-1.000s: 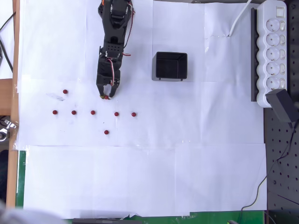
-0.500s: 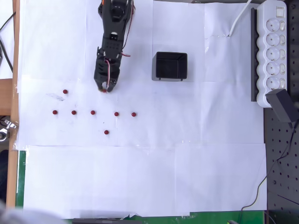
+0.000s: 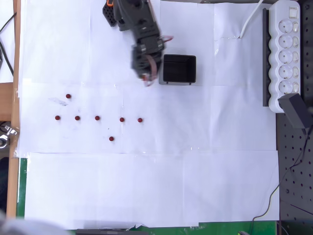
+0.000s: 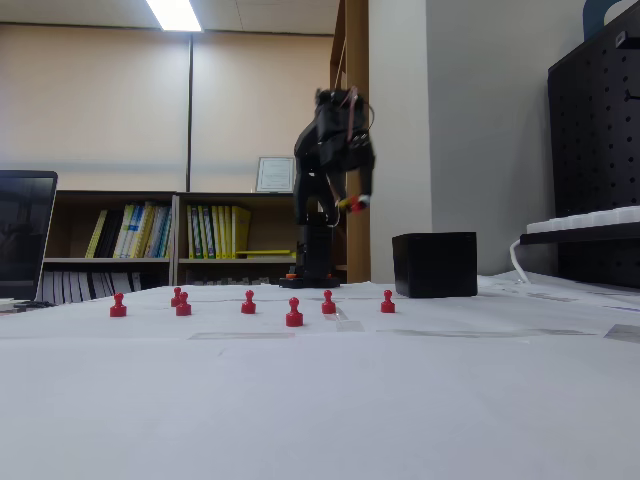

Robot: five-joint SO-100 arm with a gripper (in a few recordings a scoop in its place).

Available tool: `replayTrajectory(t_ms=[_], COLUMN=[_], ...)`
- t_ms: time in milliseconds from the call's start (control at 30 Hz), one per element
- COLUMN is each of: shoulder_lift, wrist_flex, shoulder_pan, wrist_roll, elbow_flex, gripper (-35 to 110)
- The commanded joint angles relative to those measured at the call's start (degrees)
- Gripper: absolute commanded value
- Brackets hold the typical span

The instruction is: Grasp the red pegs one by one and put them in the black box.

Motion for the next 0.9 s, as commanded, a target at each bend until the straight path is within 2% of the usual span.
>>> replayTrajectory(t_ms=[0,267,433,633,867], shoulder_lift=[6.0,22.2,26.4,25.7,12.7], wrist_flex=[0.9,-9.4,-10.1,-10.7,-8.2], shoulder_pan=[-9.1,-17.0,-18.7,-17.8,-13.8], wrist_roll=[-5.1,-9.2,-9.8,-7.8,-5.7], elbow_flex=[8.3,9.5,10.0,5.0,1.8], gripper=[0,0,1,12,16])
